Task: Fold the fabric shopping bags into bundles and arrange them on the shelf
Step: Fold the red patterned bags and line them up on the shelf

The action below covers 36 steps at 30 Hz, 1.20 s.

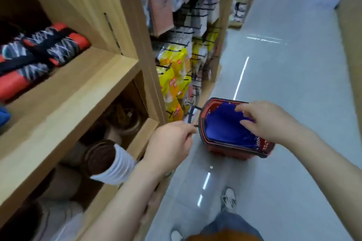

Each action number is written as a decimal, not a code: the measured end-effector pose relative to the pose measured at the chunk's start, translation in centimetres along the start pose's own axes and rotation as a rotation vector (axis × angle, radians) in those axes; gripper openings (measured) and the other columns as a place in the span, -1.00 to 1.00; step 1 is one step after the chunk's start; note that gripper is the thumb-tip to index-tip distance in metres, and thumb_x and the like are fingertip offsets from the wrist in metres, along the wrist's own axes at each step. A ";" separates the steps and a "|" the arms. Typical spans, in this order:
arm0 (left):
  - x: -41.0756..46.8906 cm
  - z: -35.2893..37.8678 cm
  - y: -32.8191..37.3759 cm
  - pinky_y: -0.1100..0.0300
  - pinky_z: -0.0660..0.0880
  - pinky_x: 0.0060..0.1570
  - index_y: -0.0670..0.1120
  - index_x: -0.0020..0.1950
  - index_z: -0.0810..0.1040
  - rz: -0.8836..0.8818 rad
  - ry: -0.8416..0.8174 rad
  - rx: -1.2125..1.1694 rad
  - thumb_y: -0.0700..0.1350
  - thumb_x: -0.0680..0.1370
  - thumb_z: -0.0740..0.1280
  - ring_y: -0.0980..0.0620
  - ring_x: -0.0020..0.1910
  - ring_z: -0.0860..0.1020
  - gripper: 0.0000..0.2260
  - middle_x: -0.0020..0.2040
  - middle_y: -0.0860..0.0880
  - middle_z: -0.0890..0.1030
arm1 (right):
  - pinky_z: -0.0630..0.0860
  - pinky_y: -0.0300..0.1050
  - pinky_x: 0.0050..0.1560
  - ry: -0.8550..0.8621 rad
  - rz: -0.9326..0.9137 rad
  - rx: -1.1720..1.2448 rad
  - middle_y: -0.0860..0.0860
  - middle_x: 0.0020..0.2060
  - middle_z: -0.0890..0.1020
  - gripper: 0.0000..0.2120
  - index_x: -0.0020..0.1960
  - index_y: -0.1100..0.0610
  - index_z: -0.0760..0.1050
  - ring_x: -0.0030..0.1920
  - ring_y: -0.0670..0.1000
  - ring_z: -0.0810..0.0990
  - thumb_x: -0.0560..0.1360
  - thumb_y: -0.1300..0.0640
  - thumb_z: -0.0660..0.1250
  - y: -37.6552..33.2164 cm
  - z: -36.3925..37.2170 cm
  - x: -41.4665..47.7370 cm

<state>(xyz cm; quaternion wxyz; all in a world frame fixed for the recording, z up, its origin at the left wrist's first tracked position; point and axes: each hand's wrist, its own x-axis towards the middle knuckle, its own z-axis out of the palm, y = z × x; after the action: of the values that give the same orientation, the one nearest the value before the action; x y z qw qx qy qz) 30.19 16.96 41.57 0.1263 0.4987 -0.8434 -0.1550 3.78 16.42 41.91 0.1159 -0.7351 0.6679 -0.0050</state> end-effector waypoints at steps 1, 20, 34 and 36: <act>0.8 1.4 0.1 0.02 0.56 -0.12 -0.02 0.04 0.66 -0.007 -0.042 -0.015 -0.10 0.48 0.21 -0.09 -0.05 0.62 -0.74 -0.07 -0.02 0.67 | 0.43 -0.15 -0.07 -0.022 0.055 0.025 -0.10 -0.07 0.57 -0.64 0.32 -0.06 0.48 0.03 0.03 0.57 0.53 0.05 0.34 2.1 0.9 -0.5; 25.3 33.5 0.2 0.19 0.47 0.00 0.03 0.09 0.67 -0.325 -0.498 -0.106 -0.14 0.56 0.29 0.01 0.04 0.59 -0.80 0.05 0.04 0.68 | 0.51 0.01 0.11 -0.219 0.615 0.539 0.08 0.03 0.64 -0.65 0.28 0.08 0.53 0.05 0.12 0.60 0.51 0.07 0.41 32.4 24.1 7.8; 33.5 67.4 -6.0 0.05 0.42 0.29 0.16 0.38 0.48 -0.127 -1.110 -0.130 -0.05 0.58 0.33 -0.04 0.31 0.47 -0.63 0.34 0.02 0.54 | 0.47 -0.01 0.25 -0.761 0.596 0.519 0.02 0.29 0.56 -0.57 0.41 -0.11 0.41 0.29 0.10 0.51 0.57 -0.14 0.29 37.5 51.5 18.8; 33.9 69.4 -5.9 0.01 0.43 0.28 0.19 0.37 0.48 -0.096 -1.165 -0.095 -0.03 0.59 0.31 -0.05 0.31 0.47 -0.65 0.35 0.03 0.52 | 0.48 0.01 0.24 -0.767 0.593 0.490 0.01 0.28 0.57 -0.60 0.38 -0.09 0.46 0.26 0.10 0.53 0.56 -0.11 0.30 37.5 52.7 19.4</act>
<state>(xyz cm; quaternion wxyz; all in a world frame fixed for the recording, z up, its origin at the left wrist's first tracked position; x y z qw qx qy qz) -6.59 -6.19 -22.59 -0.3432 0.3626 -0.7423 -0.4469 -22.38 2.94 -18.83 0.5156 -0.4158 0.7358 0.1410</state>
